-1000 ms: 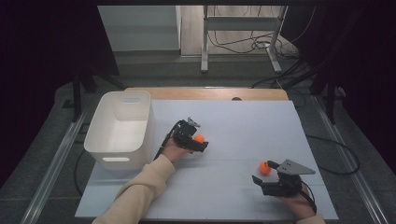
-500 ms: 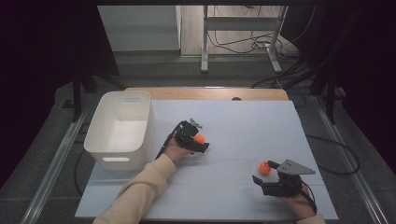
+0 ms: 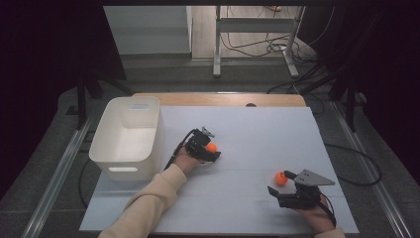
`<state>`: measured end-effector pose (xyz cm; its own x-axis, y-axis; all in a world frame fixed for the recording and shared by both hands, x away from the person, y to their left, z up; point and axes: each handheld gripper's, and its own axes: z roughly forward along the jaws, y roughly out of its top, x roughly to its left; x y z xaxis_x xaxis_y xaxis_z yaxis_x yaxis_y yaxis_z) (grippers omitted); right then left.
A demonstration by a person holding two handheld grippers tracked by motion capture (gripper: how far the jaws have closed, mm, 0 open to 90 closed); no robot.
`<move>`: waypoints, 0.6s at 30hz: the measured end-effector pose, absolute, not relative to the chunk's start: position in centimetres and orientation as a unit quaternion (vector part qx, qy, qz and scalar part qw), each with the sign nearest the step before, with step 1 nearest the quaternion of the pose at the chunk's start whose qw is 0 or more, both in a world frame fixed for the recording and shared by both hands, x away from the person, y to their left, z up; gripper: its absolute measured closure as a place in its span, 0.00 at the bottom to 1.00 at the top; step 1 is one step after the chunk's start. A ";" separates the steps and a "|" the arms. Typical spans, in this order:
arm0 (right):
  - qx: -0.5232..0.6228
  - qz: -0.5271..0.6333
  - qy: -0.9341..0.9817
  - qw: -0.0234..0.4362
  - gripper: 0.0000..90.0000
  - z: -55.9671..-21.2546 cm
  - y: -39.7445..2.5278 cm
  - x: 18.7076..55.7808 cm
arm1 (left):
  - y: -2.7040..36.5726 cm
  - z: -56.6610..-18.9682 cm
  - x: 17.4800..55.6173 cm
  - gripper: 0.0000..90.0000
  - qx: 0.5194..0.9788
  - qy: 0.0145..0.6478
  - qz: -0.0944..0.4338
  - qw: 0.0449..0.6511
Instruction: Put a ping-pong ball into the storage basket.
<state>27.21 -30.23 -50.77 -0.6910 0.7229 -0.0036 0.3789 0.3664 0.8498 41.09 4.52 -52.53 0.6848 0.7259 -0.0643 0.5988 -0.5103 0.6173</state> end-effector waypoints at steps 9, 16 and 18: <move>0.343 0.446 0.803 0.195 0.17 -50.7 -30.3 27.2 | 4.3 -52.2 40.6 0.43 0.866 0.374 0.106 0.315; 0.341 0.449 0.801 0.202 0.17 -50.6 -30.3 27.1 | 4.2 -51.8 40.3 0.56 0.870 0.366 0.113 0.311; 0.341 0.449 0.801 0.202 0.17 -50.6 -30.3 27.1 | 4.3 -51.8 40.3 0.56 0.870 0.366 0.110 0.312</move>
<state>27.11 -30.30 -50.59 -0.6862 0.7272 -0.0169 0.3649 0.3643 0.8568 40.33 4.31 -51.76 0.7075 0.7057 -0.0370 0.5682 -0.5369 0.6236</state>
